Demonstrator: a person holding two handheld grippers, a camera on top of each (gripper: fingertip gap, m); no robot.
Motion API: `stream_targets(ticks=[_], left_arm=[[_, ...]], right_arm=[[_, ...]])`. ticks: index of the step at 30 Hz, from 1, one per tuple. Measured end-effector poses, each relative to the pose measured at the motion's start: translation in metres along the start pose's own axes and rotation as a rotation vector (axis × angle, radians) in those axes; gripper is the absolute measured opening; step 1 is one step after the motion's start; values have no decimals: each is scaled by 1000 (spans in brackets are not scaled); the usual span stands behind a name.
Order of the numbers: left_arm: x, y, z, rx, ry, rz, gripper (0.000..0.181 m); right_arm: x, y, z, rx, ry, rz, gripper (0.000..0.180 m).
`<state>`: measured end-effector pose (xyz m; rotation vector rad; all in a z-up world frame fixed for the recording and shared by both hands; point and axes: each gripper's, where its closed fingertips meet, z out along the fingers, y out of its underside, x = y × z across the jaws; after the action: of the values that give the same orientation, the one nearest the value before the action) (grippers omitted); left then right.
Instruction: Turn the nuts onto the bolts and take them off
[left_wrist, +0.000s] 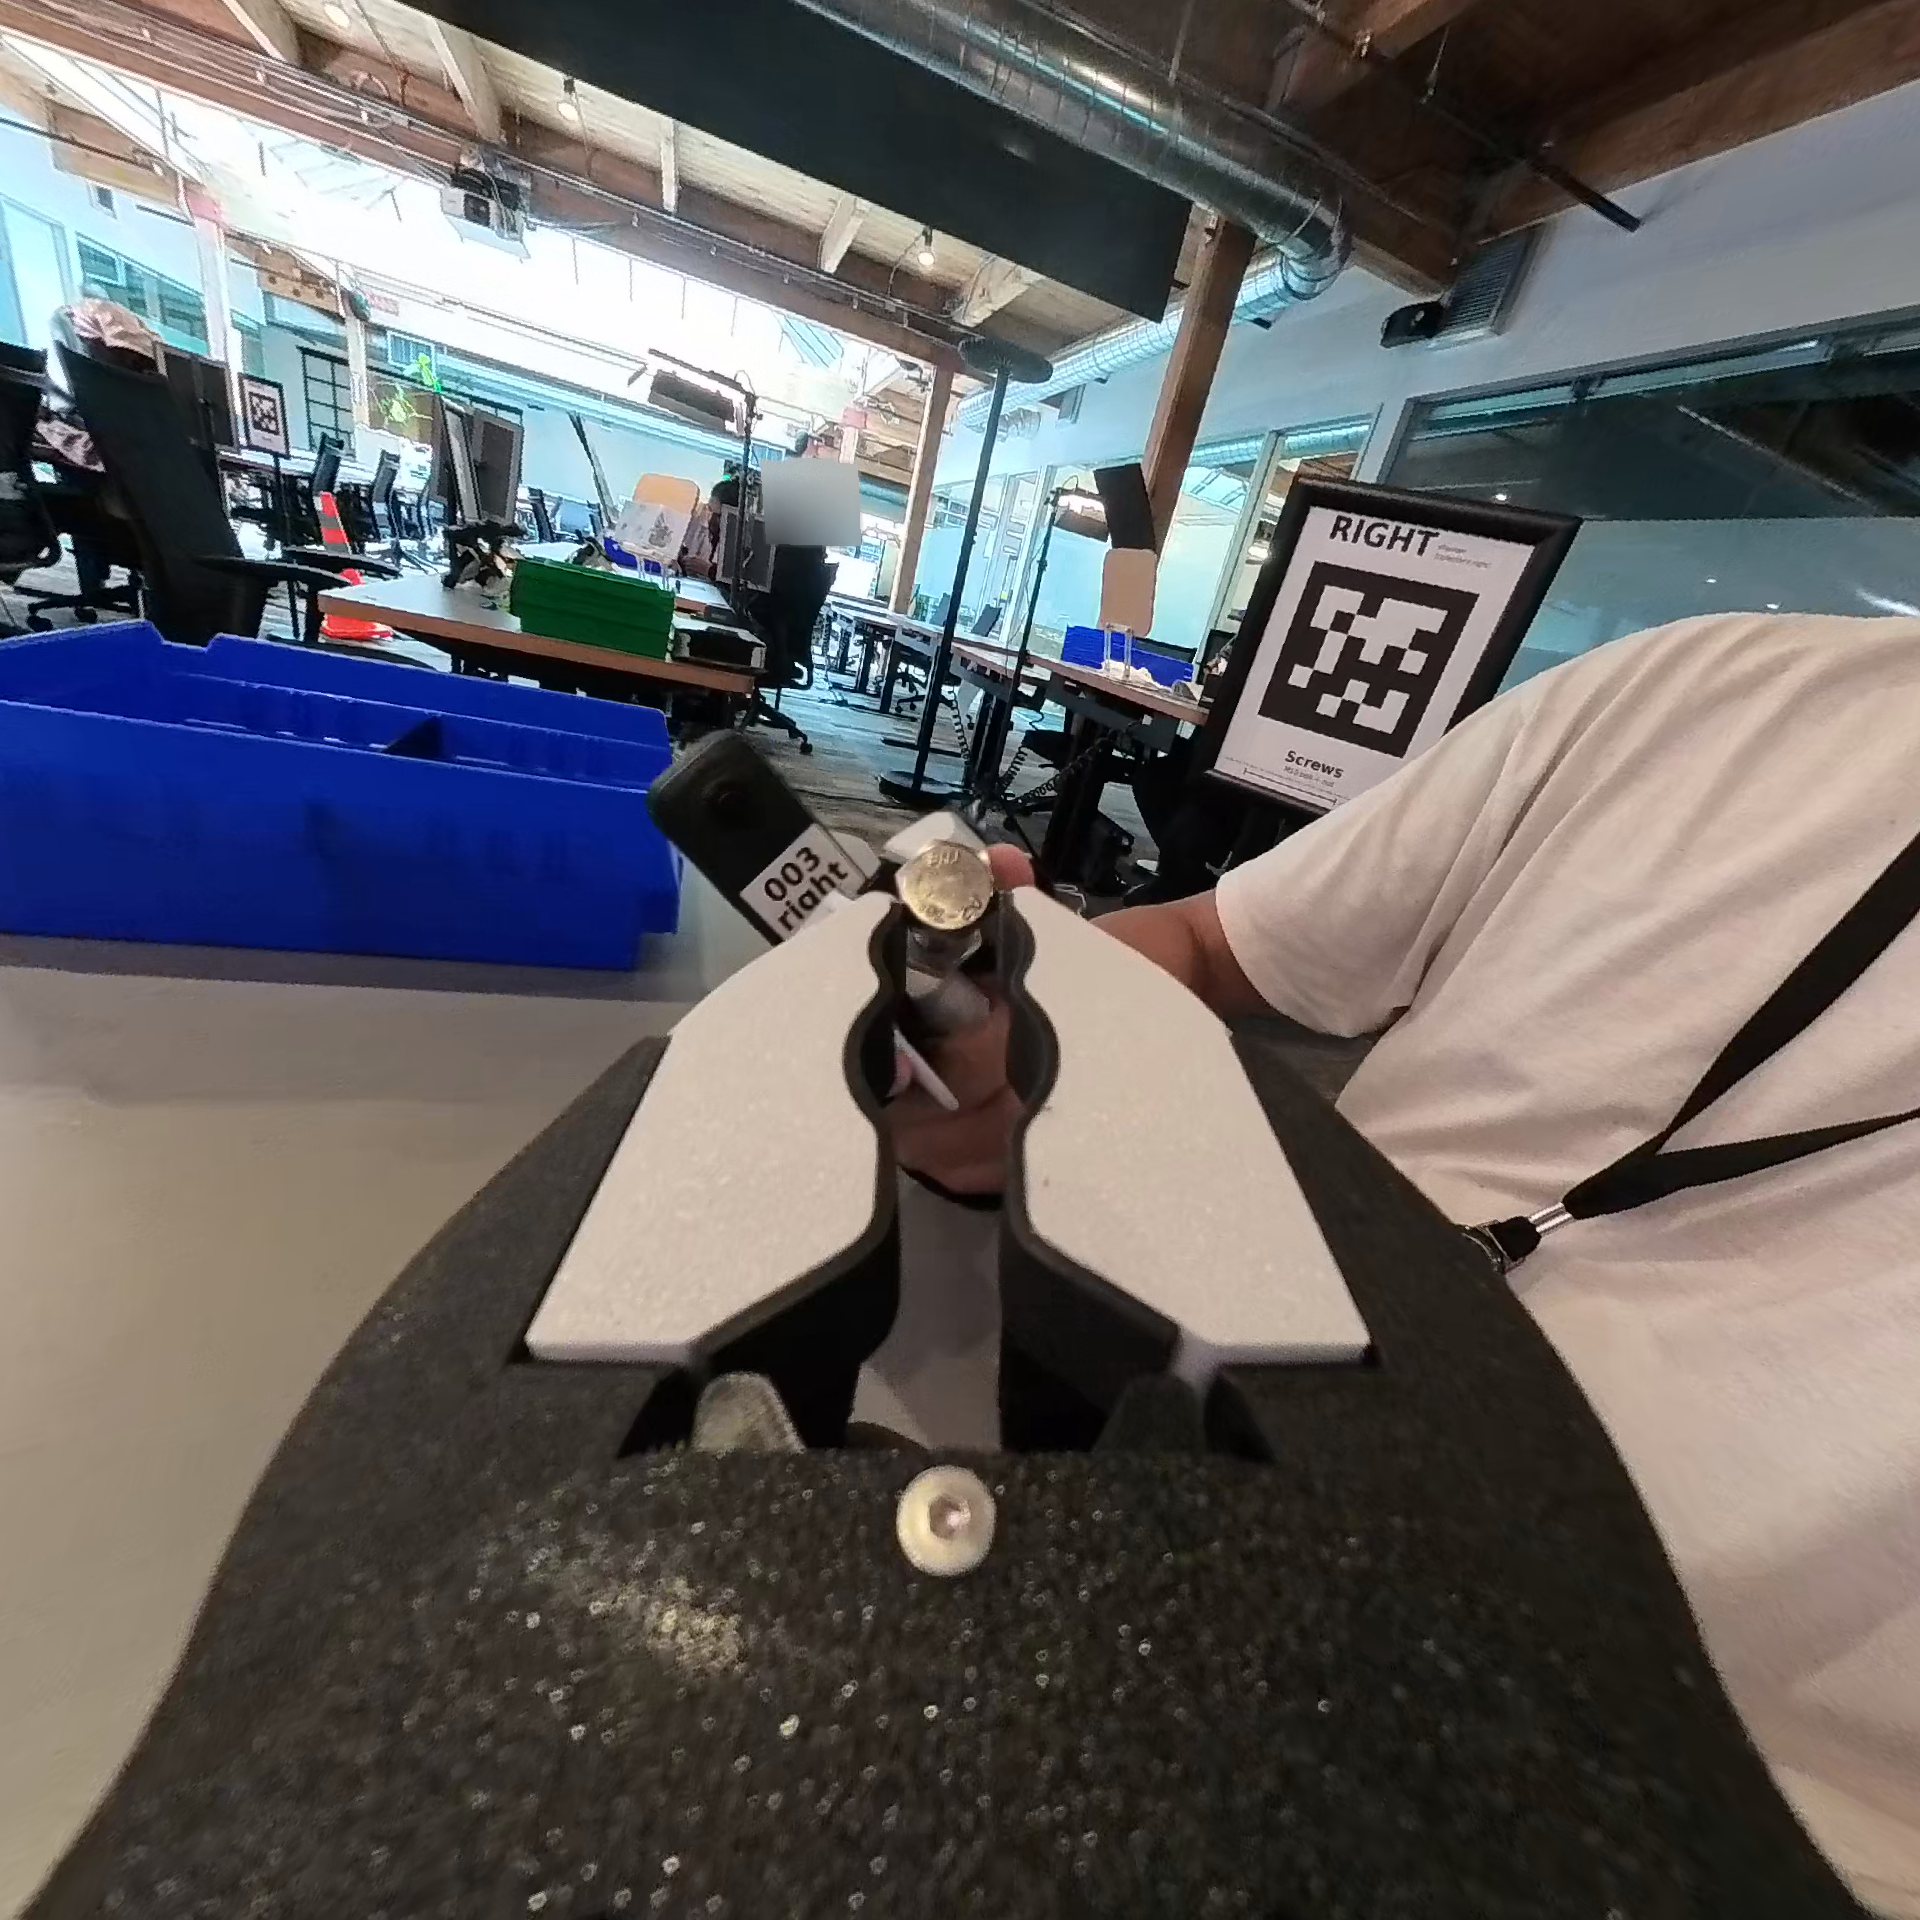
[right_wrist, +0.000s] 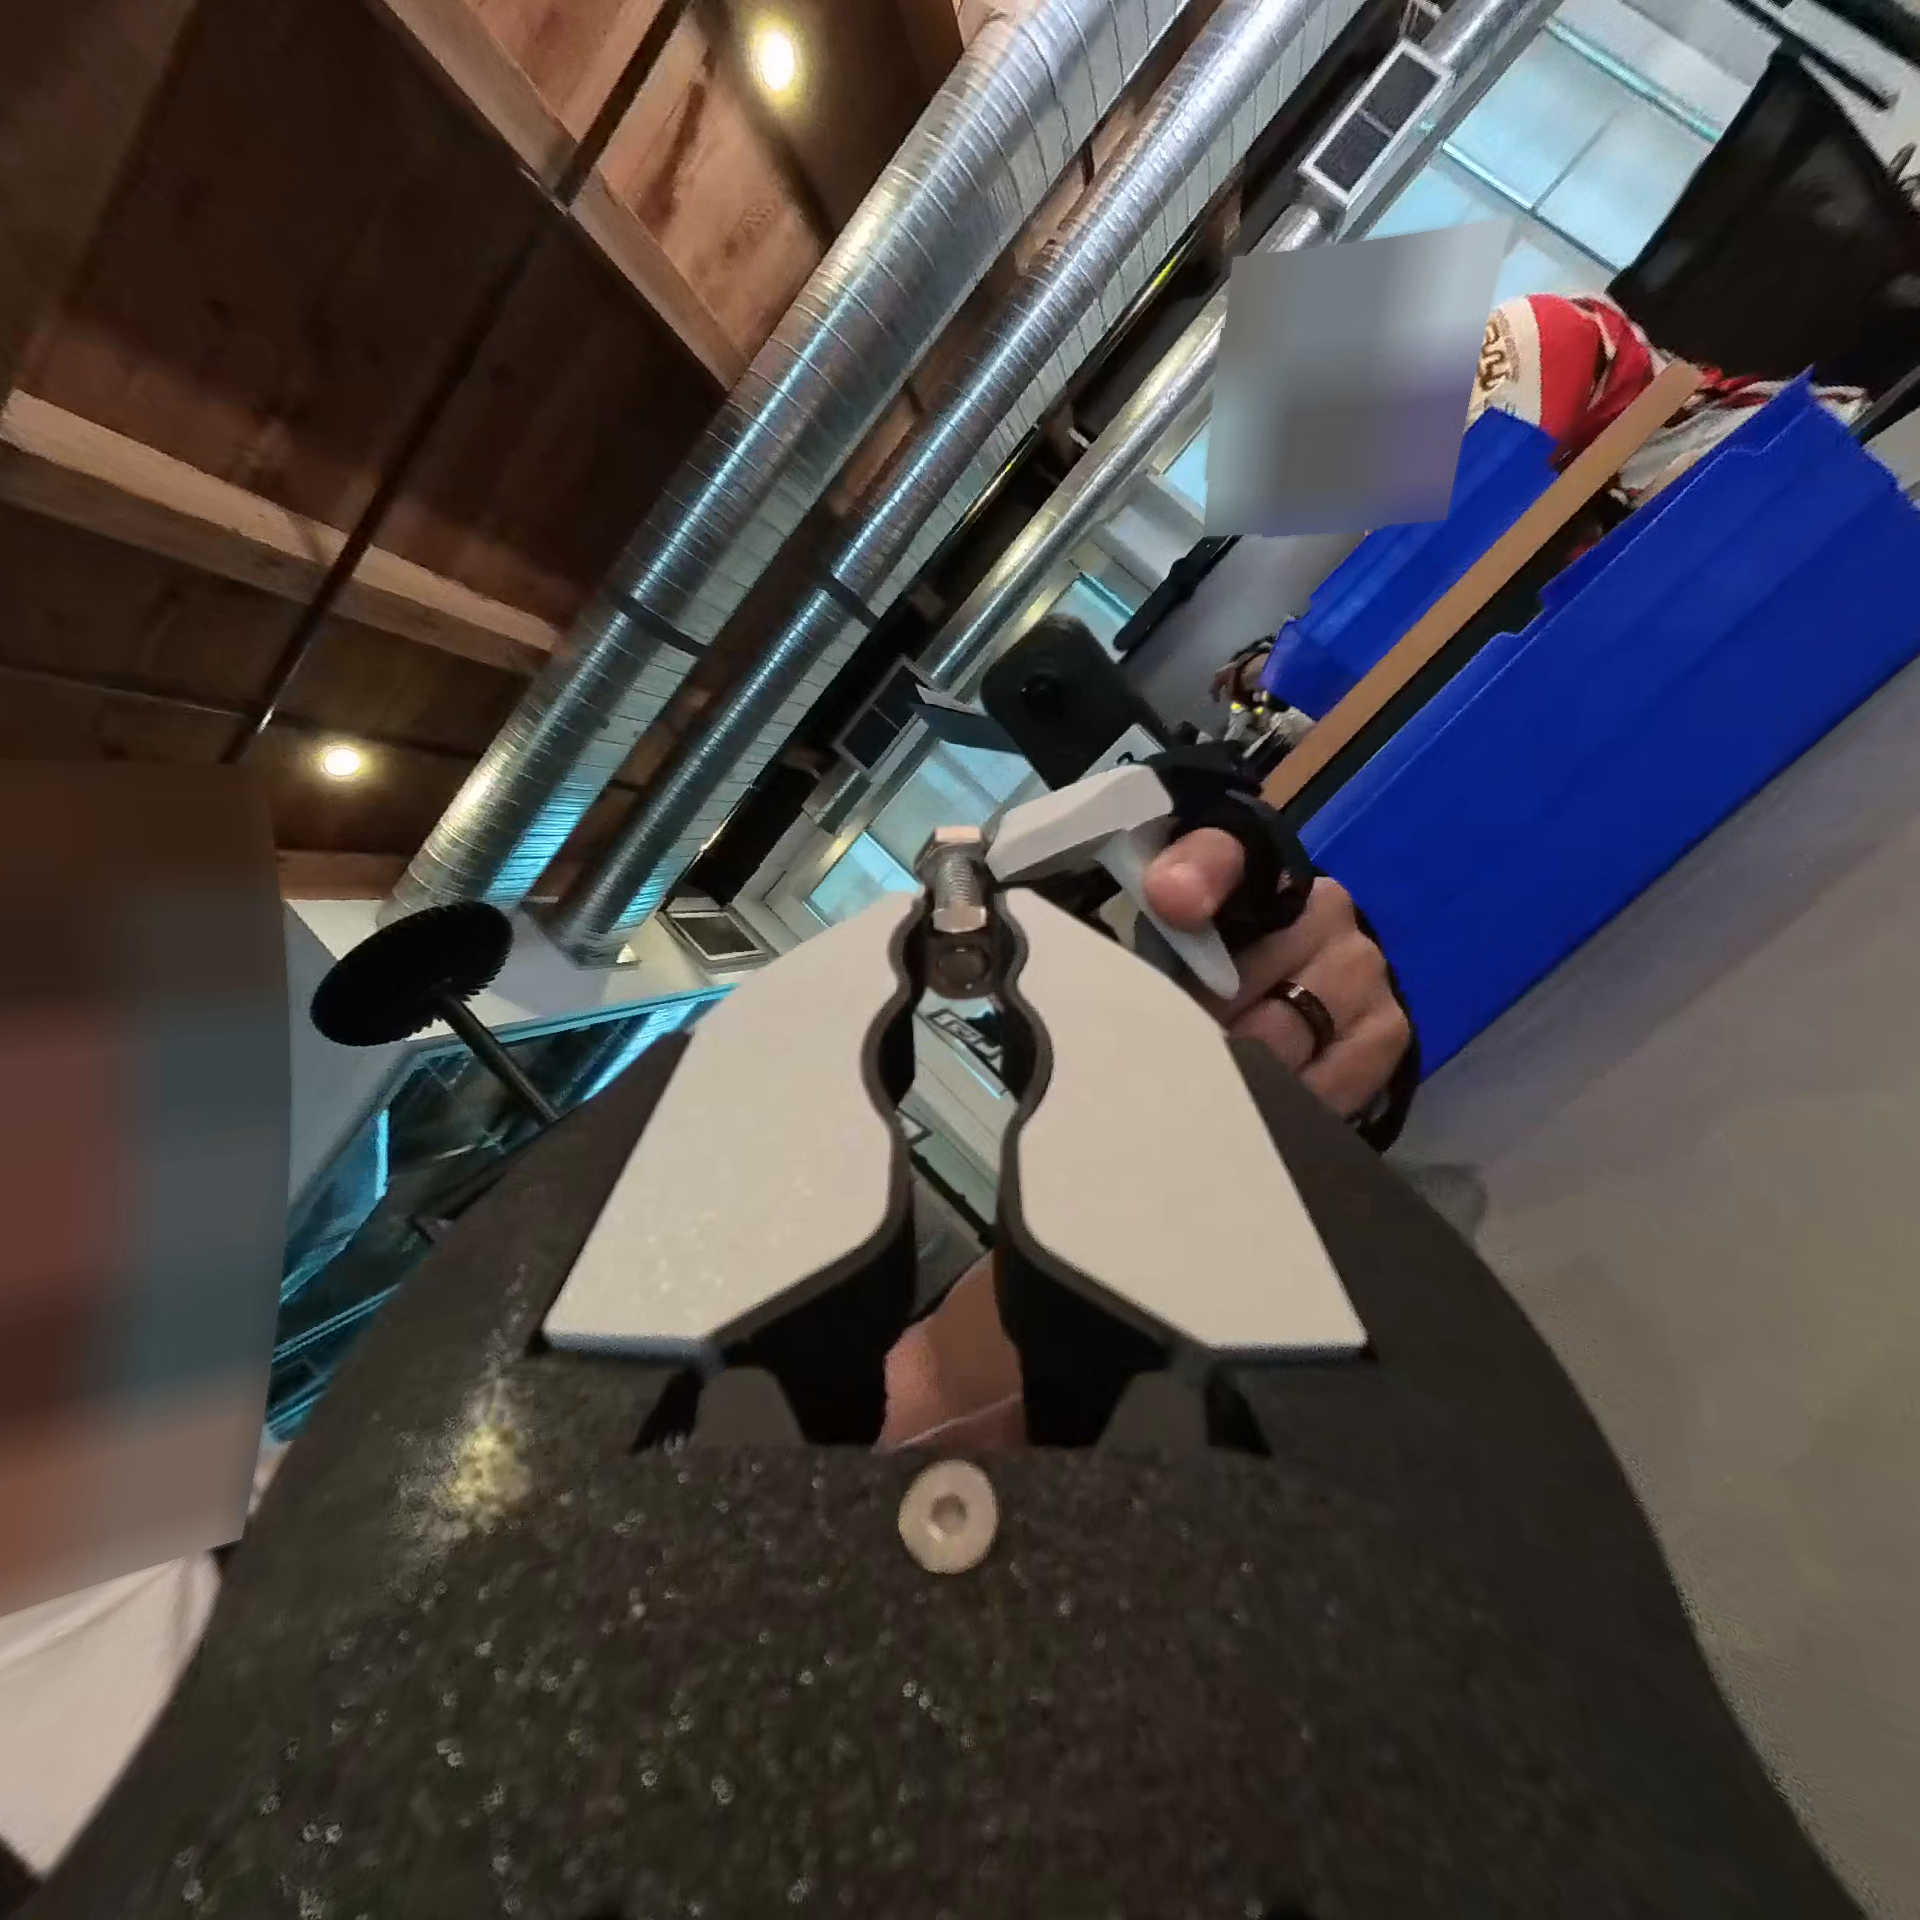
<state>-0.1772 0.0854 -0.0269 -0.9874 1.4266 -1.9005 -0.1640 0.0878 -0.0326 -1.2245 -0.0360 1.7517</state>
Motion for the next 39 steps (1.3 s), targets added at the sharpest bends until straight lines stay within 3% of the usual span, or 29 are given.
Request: stream_targets(ticks=[3,4,9,11,14,20,25,28,33,37,39], left_arm=[[-2,-1,-1,1,-18,11,16],[-3,-1,-1,1,-25,14,16],[-3,-1,0,7,-22,13,16],[-3,-3,-1,16,-26,19,16],[-3,-7,-4,36,-32,33,16],[-5,-9,-4,44,-64,70,16],[-5,-4,-1,10,-65,72,16],[-6,-1,0,-1,-69,73,16],[-7,0,0,-6,-69,60,16],[-8,2,0,-9,-62,44,16],[-6,2,1,-2,-43,29,16]], right_arm=[[0,-5,2,-38,23,-74,10],[-1,-6,2,-58,46,-152,0],[-1,-10,5,-210,220,-700,0],[-8,-16,3,-203,213,-758,4],[-9,-14,2,-174,147,-439,44],[6,1,-3,13,-44,281,50],[12,9,5,20,-65,329,45],[4,3,6,20,-96,269,18],[5,3,5,-54,15,-64,17],[7,0,3,-238,183,-742,17],[9,0,2,-357,270,-1179,17]])
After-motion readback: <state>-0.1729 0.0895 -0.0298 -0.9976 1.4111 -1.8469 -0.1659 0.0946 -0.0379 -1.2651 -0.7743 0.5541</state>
